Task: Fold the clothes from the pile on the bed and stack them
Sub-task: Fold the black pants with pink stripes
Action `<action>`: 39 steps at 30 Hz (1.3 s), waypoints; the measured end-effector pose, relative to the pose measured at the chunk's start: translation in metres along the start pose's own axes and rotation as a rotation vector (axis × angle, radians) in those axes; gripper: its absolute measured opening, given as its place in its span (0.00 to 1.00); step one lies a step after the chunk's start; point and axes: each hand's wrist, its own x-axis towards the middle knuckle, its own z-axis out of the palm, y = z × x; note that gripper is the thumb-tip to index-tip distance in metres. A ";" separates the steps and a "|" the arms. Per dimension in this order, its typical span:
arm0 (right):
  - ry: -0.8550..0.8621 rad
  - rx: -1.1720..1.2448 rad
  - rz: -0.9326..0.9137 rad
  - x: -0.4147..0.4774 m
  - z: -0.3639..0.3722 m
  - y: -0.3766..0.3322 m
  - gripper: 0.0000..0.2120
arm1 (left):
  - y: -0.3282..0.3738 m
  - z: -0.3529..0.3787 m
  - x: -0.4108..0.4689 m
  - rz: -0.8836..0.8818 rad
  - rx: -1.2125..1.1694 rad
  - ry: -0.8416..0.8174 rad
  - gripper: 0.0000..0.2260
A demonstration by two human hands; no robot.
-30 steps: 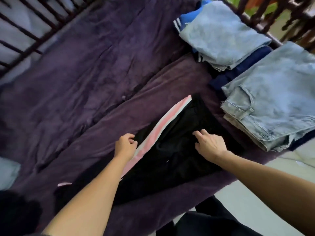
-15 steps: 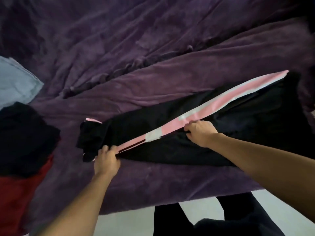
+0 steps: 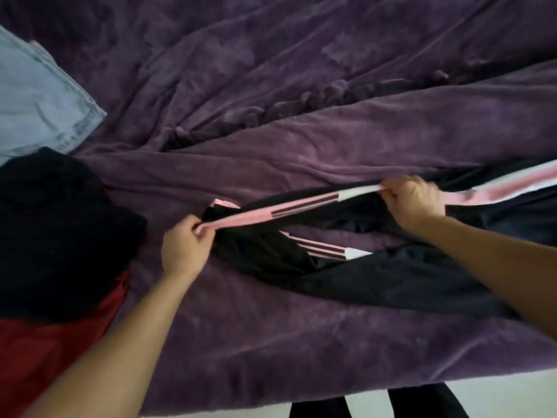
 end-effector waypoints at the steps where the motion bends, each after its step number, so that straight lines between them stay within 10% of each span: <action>1: 0.029 -0.007 0.018 0.013 -0.012 -0.006 0.12 | 0.005 -0.011 0.020 -0.032 -0.089 0.044 0.05; 8: 0.059 -0.059 0.143 0.080 -0.042 -0.047 0.19 | 0.032 -0.031 0.126 -0.244 -0.427 0.235 0.21; 12: 0.031 0.061 0.029 0.033 -0.023 -0.057 0.14 | 0.015 0.000 0.087 -0.281 -0.311 0.002 0.21; 15: -0.144 0.052 -0.105 -0.032 0.009 -0.054 0.10 | 0.001 0.032 0.034 -0.306 -0.307 -0.263 0.25; 19: -0.519 -0.107 -0.190 -0.099 0.047 -0.045 0.26 | -0.010 0.038 -0.003 -0.242 -0.222 -0.190 0.07; 23: -0.354 -0.023 -0.114 -0.126 0.052 -0.039 0.14 | -0.040 0.009 -0.021 -0.526 -0.347 -0.209 0.03; 27: -0.205 -0.044 -0.125 -0.133 0.044 -0.028 0.28 | -0.078 -0.014 -0.045 -0.651 0.012 -0.298 0.13; 33: -0.218 -0.093 -0.017 -0.148 0.026 0.023 0.27 | -0.018 0.011 -0.070 -0.095 0.199 -0.073 0.09; 39: -0.385 -0.270 0.185 -0.186 0.007 0.128 0.28 | 0.101 0.079 -0.138 0.440 0.247 -0.411 0.06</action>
